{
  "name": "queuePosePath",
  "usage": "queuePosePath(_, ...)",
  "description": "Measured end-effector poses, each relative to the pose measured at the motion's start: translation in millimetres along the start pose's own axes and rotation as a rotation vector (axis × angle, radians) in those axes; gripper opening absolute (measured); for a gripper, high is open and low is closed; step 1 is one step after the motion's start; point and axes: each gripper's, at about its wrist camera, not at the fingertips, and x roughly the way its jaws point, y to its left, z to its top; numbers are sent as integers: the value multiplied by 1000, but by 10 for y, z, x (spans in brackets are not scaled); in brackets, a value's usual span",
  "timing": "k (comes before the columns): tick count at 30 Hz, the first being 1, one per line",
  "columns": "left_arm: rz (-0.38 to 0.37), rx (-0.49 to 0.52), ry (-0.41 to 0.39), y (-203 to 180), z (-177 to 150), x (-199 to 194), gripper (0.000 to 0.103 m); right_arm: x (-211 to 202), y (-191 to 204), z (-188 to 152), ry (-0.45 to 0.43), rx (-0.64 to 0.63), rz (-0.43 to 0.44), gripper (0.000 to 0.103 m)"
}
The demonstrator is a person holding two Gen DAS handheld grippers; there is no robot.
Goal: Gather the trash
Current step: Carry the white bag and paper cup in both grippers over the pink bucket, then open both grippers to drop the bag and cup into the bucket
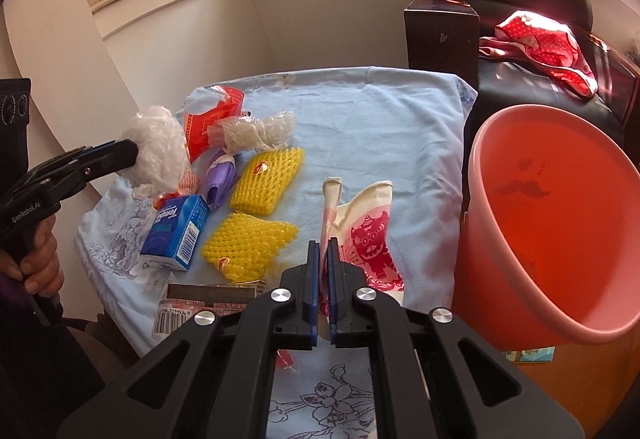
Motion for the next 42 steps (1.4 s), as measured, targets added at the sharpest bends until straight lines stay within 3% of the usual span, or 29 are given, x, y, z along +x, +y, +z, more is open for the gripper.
queuePosePath(9, -64, 47, -80, -447, 268, 121, 13, -623, -167, 8, -244, 82, -121, 4)
queuePosePath(20, -208, 48, -100, -1136, 642, 461, 13, -1031, -668, -116, -369, 239, -281, 4)
queuePosePath(25, -215, 73, -85, -1477, 744, 739, 13, -1039, -899, -152, -382, 303, -321, 4)
queuePosePath(32, -202, 60, 15, -1753, 702, 1248, 13, -878, -1112, -208, -353, 344, -353, 4)
queuePosePath(42, -144, 64, 137, -1811, 563, 1798, 14, -624, -1305, -219, -292, 359, -362, 4)
